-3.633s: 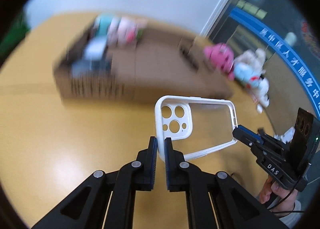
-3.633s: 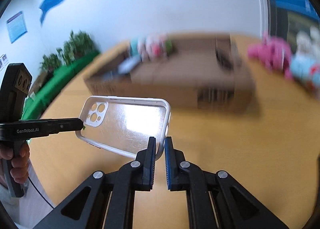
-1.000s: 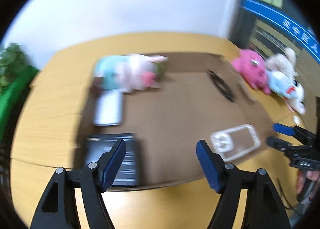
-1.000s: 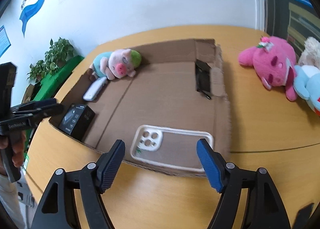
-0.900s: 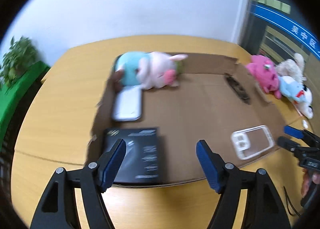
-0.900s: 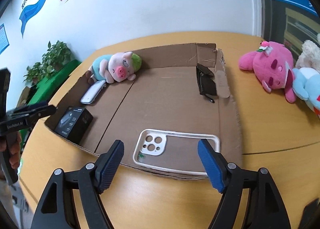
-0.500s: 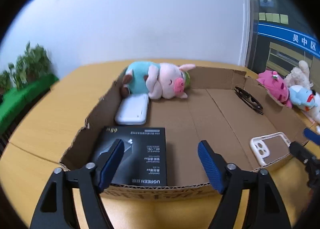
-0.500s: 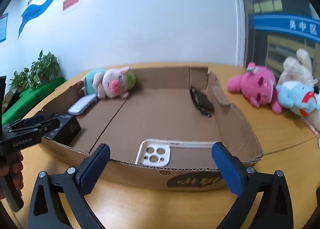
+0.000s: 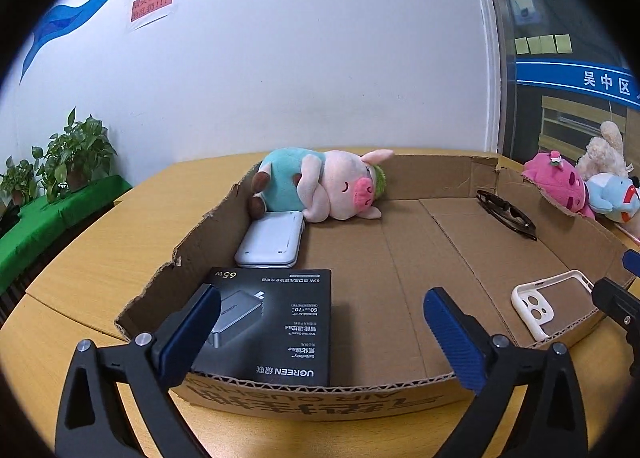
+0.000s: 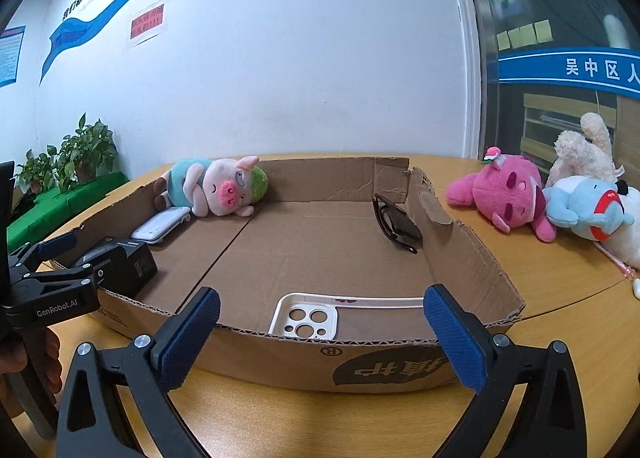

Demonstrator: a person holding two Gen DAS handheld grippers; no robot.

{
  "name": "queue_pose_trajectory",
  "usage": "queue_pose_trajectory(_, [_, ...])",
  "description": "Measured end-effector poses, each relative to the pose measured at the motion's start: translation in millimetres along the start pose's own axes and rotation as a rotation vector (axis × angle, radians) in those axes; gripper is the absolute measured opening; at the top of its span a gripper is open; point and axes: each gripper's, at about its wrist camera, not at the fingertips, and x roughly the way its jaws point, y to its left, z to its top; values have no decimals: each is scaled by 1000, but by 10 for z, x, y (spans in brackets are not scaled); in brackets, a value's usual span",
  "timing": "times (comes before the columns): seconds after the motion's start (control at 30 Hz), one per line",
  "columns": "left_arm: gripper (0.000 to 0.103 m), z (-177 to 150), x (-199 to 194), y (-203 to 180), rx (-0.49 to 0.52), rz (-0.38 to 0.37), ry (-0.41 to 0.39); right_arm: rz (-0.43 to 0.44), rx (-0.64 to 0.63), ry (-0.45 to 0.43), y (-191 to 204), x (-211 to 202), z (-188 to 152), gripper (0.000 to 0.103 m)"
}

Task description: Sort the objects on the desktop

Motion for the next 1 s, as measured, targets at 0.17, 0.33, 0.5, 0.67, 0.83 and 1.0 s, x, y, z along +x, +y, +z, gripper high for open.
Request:
queue_pose_trajectory(0.17, [102,-1,6,6,0,-4,1,1,-1,0,0,7,-1,103])
queue_pose_trajectory(0.33, [102,0,10,8,0,-5,1,1,-1,0,3,7,1,103])
queue_pose_trajectory(0.5, [102,4,13,13,1,-6,1,2,0,0,0,4,1,103])
queue_pose_trajectory(0.67, [102,5,18,12,3,-6,1,1,0,-1,2,-7,-4,103])
queue_pose_trajectory(0.83, [102,6,17,12,2,-6,2,2,0,-1,-1,-8,-6,103])
queue_pose_trajectory(1.0, [102,8,15,11,3,-5,1,1,0,0,1,-3,-1,103])
